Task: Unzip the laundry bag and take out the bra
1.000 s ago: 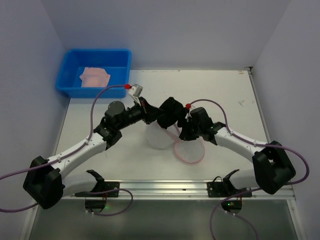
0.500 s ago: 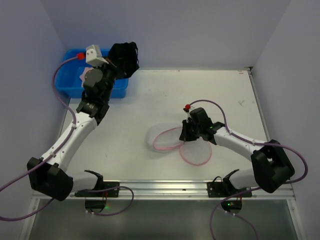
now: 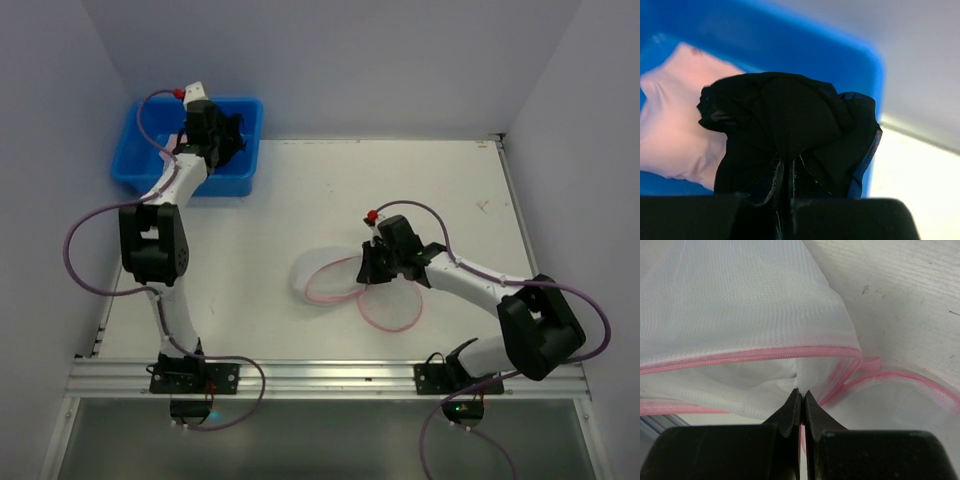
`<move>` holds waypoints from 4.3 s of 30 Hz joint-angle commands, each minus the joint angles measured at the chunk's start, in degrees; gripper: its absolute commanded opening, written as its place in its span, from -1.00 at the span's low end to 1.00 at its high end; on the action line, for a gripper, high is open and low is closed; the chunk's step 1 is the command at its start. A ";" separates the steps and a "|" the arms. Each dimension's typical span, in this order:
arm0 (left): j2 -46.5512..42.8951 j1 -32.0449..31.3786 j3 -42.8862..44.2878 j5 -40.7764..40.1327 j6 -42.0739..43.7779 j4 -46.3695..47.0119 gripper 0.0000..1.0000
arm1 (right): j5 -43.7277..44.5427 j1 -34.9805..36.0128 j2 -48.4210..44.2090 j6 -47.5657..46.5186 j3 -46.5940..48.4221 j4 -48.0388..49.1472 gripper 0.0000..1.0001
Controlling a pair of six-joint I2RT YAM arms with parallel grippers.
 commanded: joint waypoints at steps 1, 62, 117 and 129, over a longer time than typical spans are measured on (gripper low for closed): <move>6.98 1.67 5.30 3.96 1.54 -6.16 -1.00 | -1.77 -0.14 0.35 -0.80 2.47 -0.87 -1.00; -23.23 -24.69 -60.26 16.90 -14.64 12.13 -0.63 | 18.98 -12.80 -13.19 23.63 -7.10 -10.02 0.71; -12.70 -38.92 -50.16 17.95 -31.07 17.92 -1.00 | 15.64 6.87 -10.74 8.68 16.18 -18.54 -1.00; -10.23 -39.80 -54.54 19.36 -35.38 24.68 -1.00 | 8.43 13.04 2.54 13.08 13.73 -4.15 -1.00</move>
